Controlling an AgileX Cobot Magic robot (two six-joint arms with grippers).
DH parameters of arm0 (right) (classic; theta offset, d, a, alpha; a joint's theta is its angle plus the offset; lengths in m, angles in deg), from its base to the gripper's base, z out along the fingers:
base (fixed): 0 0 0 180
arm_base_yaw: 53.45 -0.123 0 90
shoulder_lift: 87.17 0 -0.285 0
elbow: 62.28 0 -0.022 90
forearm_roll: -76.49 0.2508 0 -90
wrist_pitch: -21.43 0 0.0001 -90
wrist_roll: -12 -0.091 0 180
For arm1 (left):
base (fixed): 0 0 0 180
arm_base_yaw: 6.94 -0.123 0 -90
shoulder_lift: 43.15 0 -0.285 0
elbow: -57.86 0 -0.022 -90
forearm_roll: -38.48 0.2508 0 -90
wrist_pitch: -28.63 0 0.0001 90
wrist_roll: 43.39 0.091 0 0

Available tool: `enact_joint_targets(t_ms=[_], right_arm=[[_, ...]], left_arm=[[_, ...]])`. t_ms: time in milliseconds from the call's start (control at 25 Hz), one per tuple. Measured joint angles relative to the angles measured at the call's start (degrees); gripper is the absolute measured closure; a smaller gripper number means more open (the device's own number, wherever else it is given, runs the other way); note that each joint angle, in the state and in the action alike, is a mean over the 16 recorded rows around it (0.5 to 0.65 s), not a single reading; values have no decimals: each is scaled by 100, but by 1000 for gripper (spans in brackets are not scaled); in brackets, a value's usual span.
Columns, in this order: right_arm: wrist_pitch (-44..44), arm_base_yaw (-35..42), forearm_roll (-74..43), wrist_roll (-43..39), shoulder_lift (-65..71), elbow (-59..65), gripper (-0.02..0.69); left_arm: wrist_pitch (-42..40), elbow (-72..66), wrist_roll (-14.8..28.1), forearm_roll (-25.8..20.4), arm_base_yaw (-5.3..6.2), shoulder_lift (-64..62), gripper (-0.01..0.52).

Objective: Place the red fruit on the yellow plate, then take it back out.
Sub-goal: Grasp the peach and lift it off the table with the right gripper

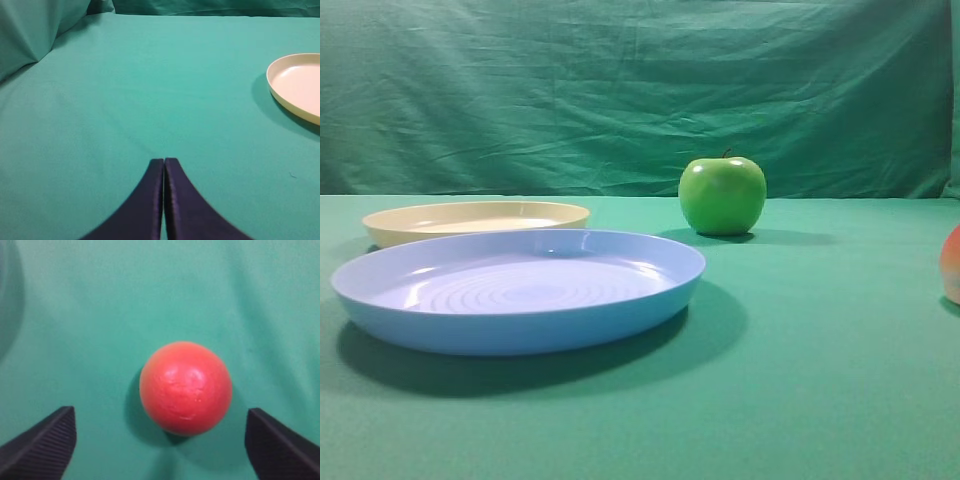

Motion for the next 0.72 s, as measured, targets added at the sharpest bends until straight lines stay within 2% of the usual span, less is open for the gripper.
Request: enact_joint_targets(t_ms=[160, 280, 520, 720], right_arm=[[-239, 0, -29, 12, 398, -32, 29], [-397, 0, -64, 12, 675, -42, 29], [-622, 0, -154, 9, 1122, -64, 99], [-705, 0, -256, -7, 1316, -95, 223]], left_arm=[[0, 0, 0, 0, 0, 0, 514], [0, 0, 0, 0, 0, 0, 514], [0, 0, 0, 0, 0, 0, 514], [0, 0, 0, 0, 0, 0, 514]])
